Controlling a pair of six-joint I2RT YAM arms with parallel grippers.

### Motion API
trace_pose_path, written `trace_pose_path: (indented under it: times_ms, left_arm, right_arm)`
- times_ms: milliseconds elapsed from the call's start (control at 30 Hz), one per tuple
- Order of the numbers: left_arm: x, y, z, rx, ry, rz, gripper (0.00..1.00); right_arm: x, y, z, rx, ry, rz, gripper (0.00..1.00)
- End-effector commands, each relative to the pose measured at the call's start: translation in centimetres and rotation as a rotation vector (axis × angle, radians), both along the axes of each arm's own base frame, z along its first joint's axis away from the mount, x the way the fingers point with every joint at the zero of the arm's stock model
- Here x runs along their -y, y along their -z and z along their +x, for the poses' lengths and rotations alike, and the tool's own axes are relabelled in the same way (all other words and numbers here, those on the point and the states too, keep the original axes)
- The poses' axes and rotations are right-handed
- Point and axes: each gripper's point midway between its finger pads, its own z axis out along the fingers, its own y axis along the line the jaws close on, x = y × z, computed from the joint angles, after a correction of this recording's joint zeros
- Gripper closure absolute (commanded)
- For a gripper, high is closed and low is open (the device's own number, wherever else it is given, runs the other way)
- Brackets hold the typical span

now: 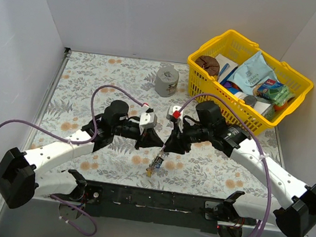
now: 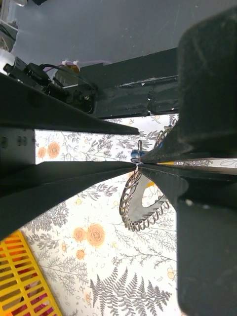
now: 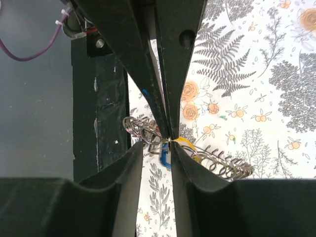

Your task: Put the keys on the keyring

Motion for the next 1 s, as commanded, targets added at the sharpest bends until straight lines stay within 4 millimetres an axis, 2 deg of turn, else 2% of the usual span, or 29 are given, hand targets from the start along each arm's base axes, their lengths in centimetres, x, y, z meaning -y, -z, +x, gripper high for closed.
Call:
trace_pose_path:
  times_ms: [0,67,100,167,200,367,600,967]
  left_arm:
    - [0.0,-2.5,0.7,0.054,-0.082,-0.113,1.00]
    - [-0.1,-3.6,0.9,0.064,-0.118,-0.157,1.00]
    - [-0.2,-3.4,0.9,0.056,-0.130,-0.165,1.00]
    - [-0.4,-4.8,1.0,0.072,-0.161,-0.224,1.00]
    - [-0.6,-4.7,1.0,0.069,-0.173,-0.235,1.00]
    - [-1.3,-7.5,0.8,0.098,-0.213,-0.363,1.00]
    - [-2.0,-9.6,-0.2,0.121,-0.204,-0.470,1.00]
    - [-2.2,-9.9,-1.3,0.142,-0.156,-0.491,1.00]
  right_arm:
    - [-0.7,-3.3,0.6,0.092,0.043,0.132,0.60]
    - [-0.4,-3.0,0.9,0.102,0.072,0.130,0.57]
    - [-0.2,-3.5,0.7,0.114,0.079,0.143,0.55]
    - [0.0,-3.4,0.9,0.128,0.097,0.145,0.53]
    - [0.1,-3.6,0.8,0.136,0.102,0.151,0.52]
    - [0.3,-3.9,0.7,0.155,0.108,0.173,0.50]
    - [0.3,-3.8,0.6,0.159,0.110,0.193,0.51]
    - [0.7,-4.9,0.6,0.206,0.132,0.237,0.49]
